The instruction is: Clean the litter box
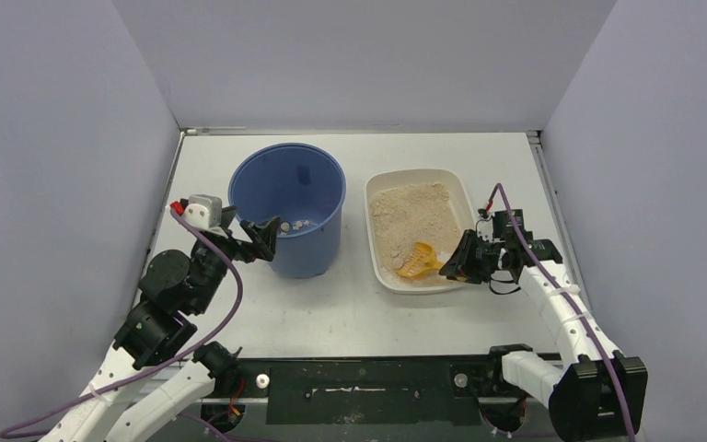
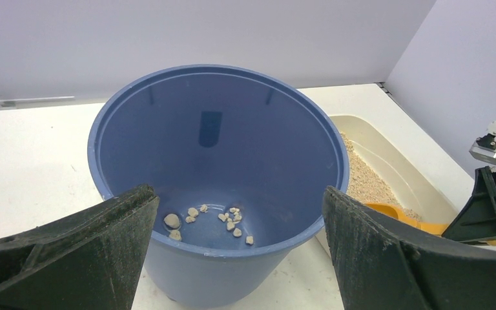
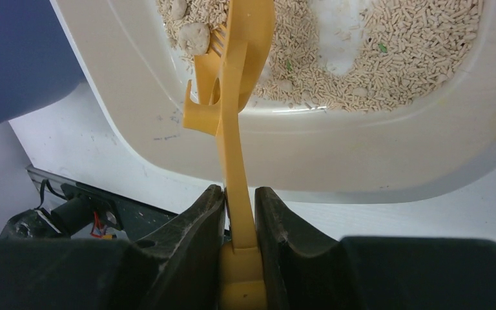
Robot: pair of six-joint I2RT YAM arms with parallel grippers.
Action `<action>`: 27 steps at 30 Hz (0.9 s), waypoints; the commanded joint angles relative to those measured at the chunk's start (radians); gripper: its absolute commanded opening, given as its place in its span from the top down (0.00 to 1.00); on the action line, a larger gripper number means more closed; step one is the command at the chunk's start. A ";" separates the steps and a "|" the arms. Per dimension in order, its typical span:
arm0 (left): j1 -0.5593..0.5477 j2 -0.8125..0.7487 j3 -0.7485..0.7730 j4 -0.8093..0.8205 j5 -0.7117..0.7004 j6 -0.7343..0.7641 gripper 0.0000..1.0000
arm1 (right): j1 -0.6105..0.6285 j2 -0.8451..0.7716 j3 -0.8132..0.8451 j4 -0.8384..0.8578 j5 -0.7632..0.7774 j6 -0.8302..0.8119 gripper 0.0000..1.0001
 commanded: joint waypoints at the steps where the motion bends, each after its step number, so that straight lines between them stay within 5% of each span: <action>1: 0.004 0.008 0.011 0.048 0.007 -0.006 0.03 | -0.001 -0.048 -0.100 0.123 0.125 0.124 1.00; 8: 0.005 0.019 0.011 0.050 0.007 -0.007 0.03 | 0.021 -0.223 -0.329 0.423 0.163 0.410 1.00; 14: 0.005 0.026 0.011 0.050 0.009 -0.007 0.03 | 0.146 -0.302 -0.401 0.595 0.339 0.562 1.00; 27: 0.007 0.027 0.010 0.047 0.004 -0.009 0.03 | 0.386 -0.130 -0.428 0.887 0.638 0.738 1.00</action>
